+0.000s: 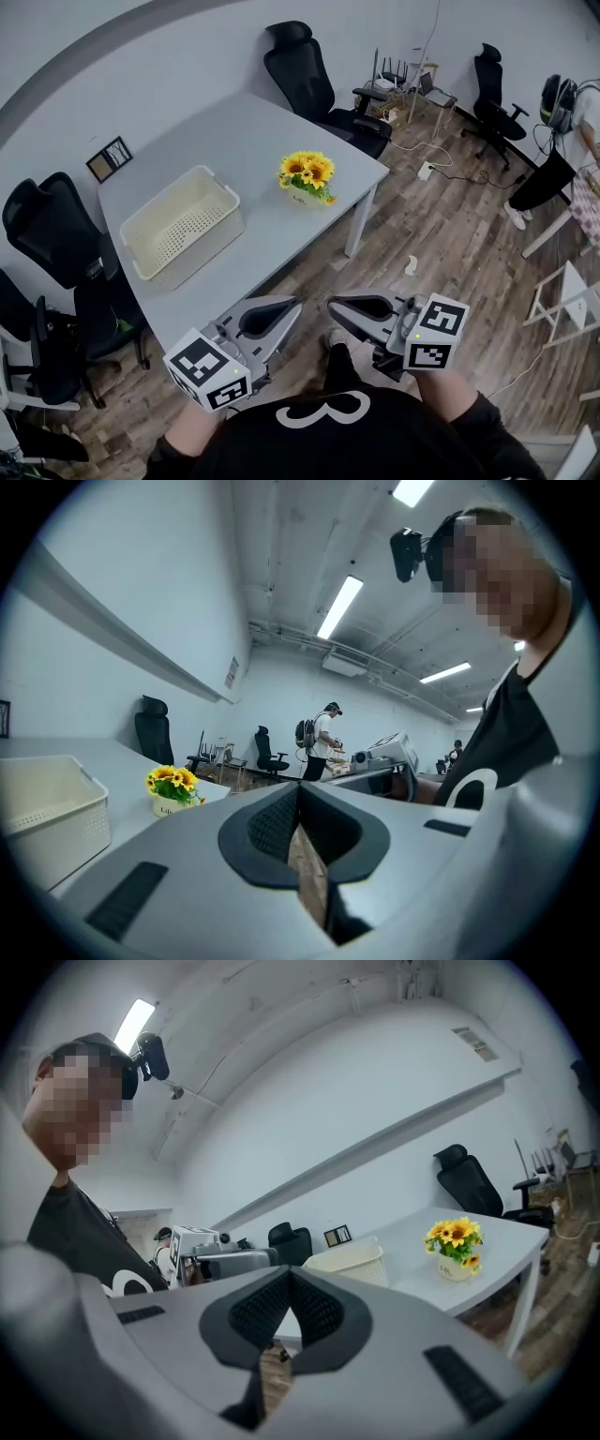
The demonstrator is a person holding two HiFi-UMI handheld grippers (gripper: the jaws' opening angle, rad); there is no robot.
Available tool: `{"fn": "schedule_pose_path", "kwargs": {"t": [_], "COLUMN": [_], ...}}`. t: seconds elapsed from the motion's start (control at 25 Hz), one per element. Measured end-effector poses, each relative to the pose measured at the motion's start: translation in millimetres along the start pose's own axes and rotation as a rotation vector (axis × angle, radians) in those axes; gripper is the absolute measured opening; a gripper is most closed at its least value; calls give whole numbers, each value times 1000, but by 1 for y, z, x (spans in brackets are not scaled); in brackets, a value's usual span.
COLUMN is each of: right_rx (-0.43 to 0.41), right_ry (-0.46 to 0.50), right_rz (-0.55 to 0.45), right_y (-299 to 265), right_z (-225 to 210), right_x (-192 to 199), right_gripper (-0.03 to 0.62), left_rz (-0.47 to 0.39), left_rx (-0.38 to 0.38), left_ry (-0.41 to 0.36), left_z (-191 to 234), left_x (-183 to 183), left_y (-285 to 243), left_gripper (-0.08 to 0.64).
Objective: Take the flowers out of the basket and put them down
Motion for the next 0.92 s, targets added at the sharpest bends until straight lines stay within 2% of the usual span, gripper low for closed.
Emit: {"fn": "schedule_pose_path", "kwargs": {"t": [0.56, 0.92], "right_rx": [13, 2], "right_ry": [-15, 9], "right_rz": [-7, 11], "right_y": [15, 9], "right_z": [11, 7], "right_x": [12, 10], "right_gripper": [8, 8], "left_rz": [9, 2], "left_rx": [18, 10], "left_ry": [2, 22], "left_z": [-15, -8], "left_x": [8, 9], "left_y": [-3, -6], "left_gripper": [12, 12]}}
Point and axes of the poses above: the fingertips, and each gripper's own axes: y backward along the fingers, z to its left, x out of its underside, the point moved 9 cm from there along y, backward along the fingers, and after that the axes turned 2 degrees about -y, right-handed, at the moved point
